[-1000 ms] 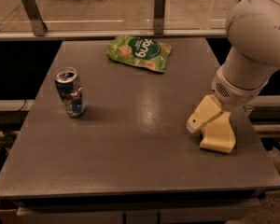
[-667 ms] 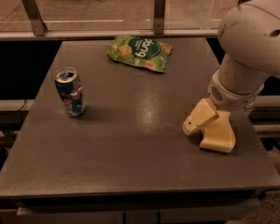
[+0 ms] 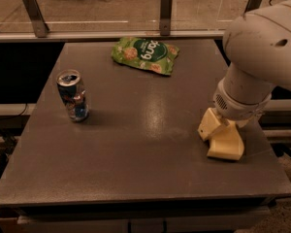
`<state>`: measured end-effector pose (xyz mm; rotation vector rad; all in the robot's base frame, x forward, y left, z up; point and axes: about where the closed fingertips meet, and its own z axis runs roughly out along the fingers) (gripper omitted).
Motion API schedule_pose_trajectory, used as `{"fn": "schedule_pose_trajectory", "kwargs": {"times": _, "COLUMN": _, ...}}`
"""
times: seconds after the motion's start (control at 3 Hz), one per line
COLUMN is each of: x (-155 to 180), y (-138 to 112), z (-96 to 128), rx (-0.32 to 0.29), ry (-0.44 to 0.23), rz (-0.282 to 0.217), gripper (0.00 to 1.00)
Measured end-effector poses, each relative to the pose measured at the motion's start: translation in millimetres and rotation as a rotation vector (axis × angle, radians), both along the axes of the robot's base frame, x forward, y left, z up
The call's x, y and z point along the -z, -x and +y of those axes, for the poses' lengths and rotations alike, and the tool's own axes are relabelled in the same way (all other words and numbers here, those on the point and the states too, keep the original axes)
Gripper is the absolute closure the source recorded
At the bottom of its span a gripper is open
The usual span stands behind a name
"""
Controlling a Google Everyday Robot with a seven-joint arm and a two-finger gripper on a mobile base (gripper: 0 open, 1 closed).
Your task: Pick sponge
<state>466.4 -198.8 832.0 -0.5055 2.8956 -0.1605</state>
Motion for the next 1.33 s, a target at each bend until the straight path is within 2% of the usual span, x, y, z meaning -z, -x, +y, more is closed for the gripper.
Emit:
{"fn": "schedule_pose_trajectory", "kwargs": {"times": 0.33, "x": 4, "y": 2, "z": 2, "rx": 0.008, "ry": -0.031, "rz": 0.003, "gripper": 0.63}}
{"fn": "schedule_pose_trajectory", "kwargs": {"times": 0.67, "x": 2, "y": 2, "z": 2, "rx": 0.009, "ry": -0.033, "rz": 0.003, "gripper": 0.87}}
{"fn": "schedule_pose_trajectory", "kwargs": {"times": 1.0, "x": 1, "y": 2, "z": 2, "rx": 0.009, "ry": -0.034, "rz": 0.003, "gripper": 1.00}}
{"fn": "schedule_pose_trajectory", "kwargs": {"times": 1.33, "x": -4, "y": -12, "z": 11, "rx": -0.059, "ry": -0.092, "rz": -0.034, "gripper": 1.00}}
